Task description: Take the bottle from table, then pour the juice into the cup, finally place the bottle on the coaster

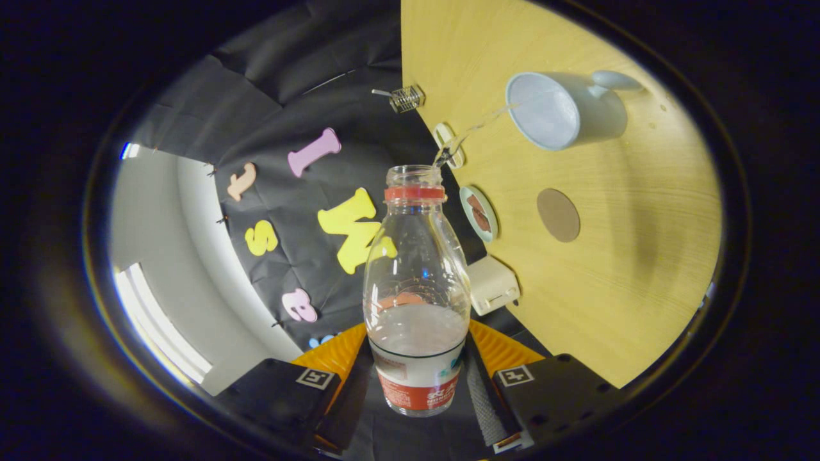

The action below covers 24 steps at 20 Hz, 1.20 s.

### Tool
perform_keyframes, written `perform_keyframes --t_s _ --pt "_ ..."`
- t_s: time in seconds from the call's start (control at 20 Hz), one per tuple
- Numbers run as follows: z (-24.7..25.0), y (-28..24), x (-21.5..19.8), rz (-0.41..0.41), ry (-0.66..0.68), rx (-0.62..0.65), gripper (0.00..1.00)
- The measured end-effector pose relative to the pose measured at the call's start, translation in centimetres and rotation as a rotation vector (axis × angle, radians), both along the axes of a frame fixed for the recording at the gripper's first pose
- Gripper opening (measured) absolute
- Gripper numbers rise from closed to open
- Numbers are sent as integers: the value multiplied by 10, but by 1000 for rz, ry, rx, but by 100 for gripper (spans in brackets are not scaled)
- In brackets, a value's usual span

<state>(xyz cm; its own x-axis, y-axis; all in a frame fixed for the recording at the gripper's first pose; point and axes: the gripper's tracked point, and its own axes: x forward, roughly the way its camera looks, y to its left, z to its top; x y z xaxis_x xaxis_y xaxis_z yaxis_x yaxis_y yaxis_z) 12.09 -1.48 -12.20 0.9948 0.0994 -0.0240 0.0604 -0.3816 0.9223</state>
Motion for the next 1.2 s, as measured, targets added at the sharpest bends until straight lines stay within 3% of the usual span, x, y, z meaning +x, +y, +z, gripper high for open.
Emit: perform_keyframes --t_s 1.2 --pt "26 -26 -2 -14 -102 192 77"
